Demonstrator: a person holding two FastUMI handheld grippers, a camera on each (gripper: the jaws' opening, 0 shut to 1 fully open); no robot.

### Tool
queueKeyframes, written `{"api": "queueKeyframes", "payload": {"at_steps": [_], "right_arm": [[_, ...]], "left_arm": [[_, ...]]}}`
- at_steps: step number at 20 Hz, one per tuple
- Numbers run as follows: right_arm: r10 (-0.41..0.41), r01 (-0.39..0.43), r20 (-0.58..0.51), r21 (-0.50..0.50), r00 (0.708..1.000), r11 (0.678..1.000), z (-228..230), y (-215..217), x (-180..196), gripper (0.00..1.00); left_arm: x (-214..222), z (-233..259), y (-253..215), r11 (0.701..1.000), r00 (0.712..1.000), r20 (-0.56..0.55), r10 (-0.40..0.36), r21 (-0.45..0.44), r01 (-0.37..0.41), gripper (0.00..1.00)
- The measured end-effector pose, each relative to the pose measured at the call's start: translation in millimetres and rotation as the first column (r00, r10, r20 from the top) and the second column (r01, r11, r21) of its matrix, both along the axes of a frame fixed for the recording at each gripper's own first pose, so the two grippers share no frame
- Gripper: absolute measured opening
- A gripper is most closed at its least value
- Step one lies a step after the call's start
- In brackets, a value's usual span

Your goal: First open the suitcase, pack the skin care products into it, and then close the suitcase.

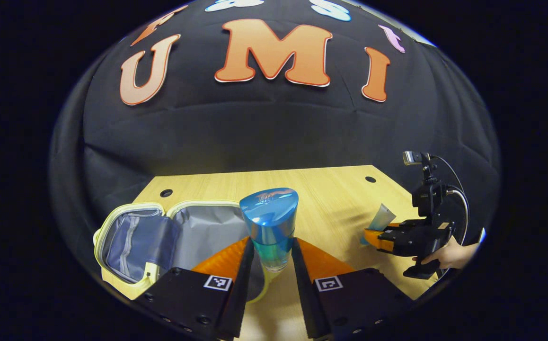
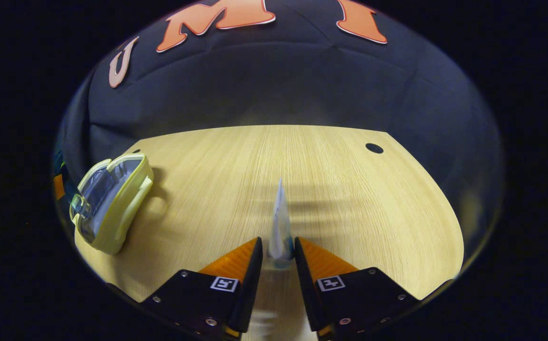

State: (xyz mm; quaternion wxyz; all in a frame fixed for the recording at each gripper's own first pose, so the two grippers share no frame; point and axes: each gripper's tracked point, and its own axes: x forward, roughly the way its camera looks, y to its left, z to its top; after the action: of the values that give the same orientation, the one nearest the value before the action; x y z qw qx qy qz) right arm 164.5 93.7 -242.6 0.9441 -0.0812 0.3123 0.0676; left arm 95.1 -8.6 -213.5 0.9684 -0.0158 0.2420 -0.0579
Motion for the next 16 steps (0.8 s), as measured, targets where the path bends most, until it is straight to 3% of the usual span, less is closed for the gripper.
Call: {"api": "queueKeyframes", "payload": {"at_steps": [1,4,10,13,16], "right_arm": [[-0.006,0.006,-0.009,-0.009,1.000,1.000,0.9,1.2,-4.7,0.41],[-0.020,0.020,-0.009,-0.003,1.000,1.000,12.6,11.2,-13.8,0.37],[0.002,-0.002,-0.003,0.142,1.000,0.990,62.1,69.4,-56.2,0.35],[0.037,-0.035,-0.004,0.198,0.999,0.979,85.4,99.2,-82.8,0.35],[0.058,-0.059,0.009,0.236,0.998,0.970,106.5,118.0,-101.8,0.35]], "left_arm": [[-0.1,1.2,7.0,1.000,1.000,-0.002,-0.003,0.001,0.003,0.49],[2.8,3.8,22.1,1.000,0.999,-0.010,-0.031,-0.004,0.031,0.48],[-4.8,9.4,68.2,0.993,0.990,-0.080,-0.113,0.008,0.114,0.49],[-13.9,8.4,103.1,0.983,0.972,-0.168,-0.162,0.055,0.174,0.49],[-19.2,-8.6,131.2,0.978,0.934,-0.311,-0.178,0.047,0.202,0.48]]}}
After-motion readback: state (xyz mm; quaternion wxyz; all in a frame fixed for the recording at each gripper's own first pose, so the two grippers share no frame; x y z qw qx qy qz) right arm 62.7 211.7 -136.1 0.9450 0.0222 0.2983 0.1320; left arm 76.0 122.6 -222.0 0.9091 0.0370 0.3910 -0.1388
